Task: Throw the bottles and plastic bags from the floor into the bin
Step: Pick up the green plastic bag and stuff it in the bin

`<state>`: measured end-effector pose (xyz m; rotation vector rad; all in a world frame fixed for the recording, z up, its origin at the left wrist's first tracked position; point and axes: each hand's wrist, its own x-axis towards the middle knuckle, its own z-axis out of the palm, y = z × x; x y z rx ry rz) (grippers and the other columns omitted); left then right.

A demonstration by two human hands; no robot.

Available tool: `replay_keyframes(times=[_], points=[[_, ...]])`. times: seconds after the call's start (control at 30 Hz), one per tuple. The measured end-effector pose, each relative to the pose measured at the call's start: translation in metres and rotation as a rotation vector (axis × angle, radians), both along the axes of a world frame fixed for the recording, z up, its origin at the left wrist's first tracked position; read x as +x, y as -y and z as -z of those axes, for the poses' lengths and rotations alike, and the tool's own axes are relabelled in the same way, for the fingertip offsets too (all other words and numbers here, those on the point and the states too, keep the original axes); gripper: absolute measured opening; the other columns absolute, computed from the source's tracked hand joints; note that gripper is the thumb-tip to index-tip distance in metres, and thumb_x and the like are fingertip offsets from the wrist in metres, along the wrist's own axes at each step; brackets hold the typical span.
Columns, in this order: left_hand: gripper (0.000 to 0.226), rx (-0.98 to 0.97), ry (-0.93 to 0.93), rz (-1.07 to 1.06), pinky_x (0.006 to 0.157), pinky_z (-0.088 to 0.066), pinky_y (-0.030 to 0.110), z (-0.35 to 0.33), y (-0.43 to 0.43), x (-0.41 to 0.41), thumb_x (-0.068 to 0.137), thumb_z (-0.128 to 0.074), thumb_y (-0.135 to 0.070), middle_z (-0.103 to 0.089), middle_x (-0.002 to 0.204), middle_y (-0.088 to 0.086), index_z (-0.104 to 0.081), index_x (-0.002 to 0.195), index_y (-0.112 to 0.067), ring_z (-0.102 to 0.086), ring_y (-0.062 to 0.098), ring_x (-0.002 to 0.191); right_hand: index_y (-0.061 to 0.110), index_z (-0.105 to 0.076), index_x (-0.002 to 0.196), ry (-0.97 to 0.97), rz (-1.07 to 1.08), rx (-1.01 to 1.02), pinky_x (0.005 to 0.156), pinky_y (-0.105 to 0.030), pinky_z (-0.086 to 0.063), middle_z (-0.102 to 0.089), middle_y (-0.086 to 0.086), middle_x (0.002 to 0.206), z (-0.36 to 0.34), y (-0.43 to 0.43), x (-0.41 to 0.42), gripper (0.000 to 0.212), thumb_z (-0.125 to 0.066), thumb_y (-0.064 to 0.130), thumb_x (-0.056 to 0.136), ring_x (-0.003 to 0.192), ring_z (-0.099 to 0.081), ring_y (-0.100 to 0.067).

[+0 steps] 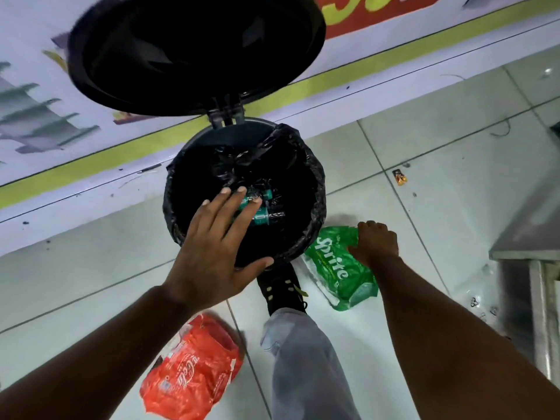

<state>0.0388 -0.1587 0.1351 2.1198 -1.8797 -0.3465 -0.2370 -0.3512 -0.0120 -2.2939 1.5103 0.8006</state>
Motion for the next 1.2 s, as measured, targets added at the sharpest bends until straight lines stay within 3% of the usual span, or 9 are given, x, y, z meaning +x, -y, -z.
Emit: replay_keyframes(times=[0.1, 0.27, 0.57, 0.7, 0.83, 0.9, 1.0, 1.1, 1.2], points=[[0.088, 0.001, 0.006, -0.017, 0.113, -0.026, 0.057, 0.006, 0.011, 0.002, 0.083, -0.061, -0.063, -0.029, 0.156, 0.013, -0.028, 0.15, -0.015, -0.018, 0.029, 0.146, 0.014, -0.051, 0.122, -0.063, 0.039, 0.002, 0.092, -0.044, -0.04, -0.055, -0.011, 0.122, 0.019, -0.002, 0.0, 0.053, -0.063, 0.045, 0.082, 0.116, -0.046, -0.032], [0.092, 0.056, 0.054, 0.01, 0.117, -0.018, 0.056, 0.005, 0.026, 0.003, 0.083, -0.058, -0.066, -0.02, 0.16, 0.011, -0.02, 0.153, -0.019, -0.009, 0.027, 0.148, 0.011, -0.065, 0.104, -0.056, 0.069, -0.086, 0.084, -0.041, -0.043, -0.061, -0.011, 0.104, 0.022, -0.003, 0.004, 0.027, -0.052, 0.016, 0.081, 0.102, -0.053, -0.034], [0.091, 0.122, 0.105, -0.062, 0.116, -0.018, 0.056, -0.107, 0.004, 0.004, 0.08, -0.048, -0.069, -0.021, 0.16, 0.01, -0.019, 0.153, -0.023, -0.011, 0.03, 0.148, 0.015, -0.071, 0.082, 0.066, 0.035, -0.195, 0.063, -0.036, -0.047, -0.062, -0.01, 0.085, -0.132, -0.017, -0.011, 0.02, -0.055, 0.025, 0.076, 0.079, -0.058, -0.037], [0.091, 0.116, 0.118, -0.105, 0.118, -0.014, 0.053, -0.182, -0.008, 0.006, 0.08, -0.047, -0.07, -0.02, 0.161, 0.009, -0.018, 0.153, -0.024, -0.009, 0.029, 0.148, 0.013, -0.074, 0.071, 0.218, 0.054, -0.295, 0.066, -0.042, -0.053, -0.067, -0.014, 0.082, -0.23, -0.027, -0.011, 0.016, -0.06, 0.022, 0.07, 0.076, -0.059, -0.04], [0.091, 0.079, 0.144, -0.15, 0.117, -0.016, 0.056, -0.26, -0.018, 0.017, 0.081, -0.046, -0.071, -0.019, 0.161, 0.009, -0.016, 0.152, -0.024, -0.01, 0.03, 0.147, 0.021, -0.077, 0.073, 0.389, 0.124, -0.404, 0.081, -0.046, -0.051, -0.07, -0.011, 0.099, -0.322, -0.032, 0.004, 0.008, -0.071, 0.023, 0.069, 0.093, -0.059, -0.04], [0.089, 0.07, 0.169, -0.182, 0.117, -0.018, 0.055, -0.293, -0.023, 0.027, 0.081, -0.044, -0.071, -0.018, 0.161, 0.009, -0.018, 0.152, -0.023, -0.011, 0.031, 0.147, 0.023, -0.077, 0.075, 0.464, 0.121, -0.447, 0.082, -0.046, -0.05, -0.069, -0.01, 0.099, -0.362, -0.035, 0.016, 0.014, -0.066, 0.028, 0.068, 0.095, -0.058, -0.039], [0.087, 0.043, 0.176, -0.229, 0.116, -0.021, 0.055, -0.322, -0.033, 0.041, 0.082, -0.043, -0.07, -0.023, 0.159, 0.01, -0.018, 0.151, -0.024, -0.015, 0.032, 0.146, 0.024, -0.077, 0.076, 0.592, 0.091, -0.46, 0.083, -0.047, -0.049, -0.069, -0.01, 0.099, -0.401, -0.035, 0.033, 0.02, -0.061, 0.03, 0.067, 0.096, -0.058, -0.038], [0.084, 0.013, 0.203, -0.273, 0.114, -0.023, 0.054, -0.335, -0.045, 0.055, 0.084, -0.042, -0.069, -0.03, 0.157, 0.011, -0.02, 0.15, -0.023, -0.021, 0.033, 0.145, 0.025, -0.078, 0.079, 0.687, 0.046, -0.417, 0.085, -0.048, -0.048, -0.067, -0.009, 0.103, -0.421, -0.038, 0.059, 0.009, -0.076, 0.021, 0.072, 0.099, -0.057, -0.038], [0.083, 0.016, 0.215, -0.305, 0.115, -0.022, 0.053, -0.33, -0.057, 0.068, 0.085, -0.041, -0.069, -0.028, 0.157, 0.011, -0.022, 0.151, -0.022, -0.019, 0.032, 0.145, 0.027, -0.079, 0.083, 0.761, 0.004, -0.38, 0.089, -0.049, -0.046, -0.066, -0.01, 0.112, -0.425, -0.041, 0.089, 0.019, -0.082, 0.014, 0.07, 0.106, -0.054, -0.037]])
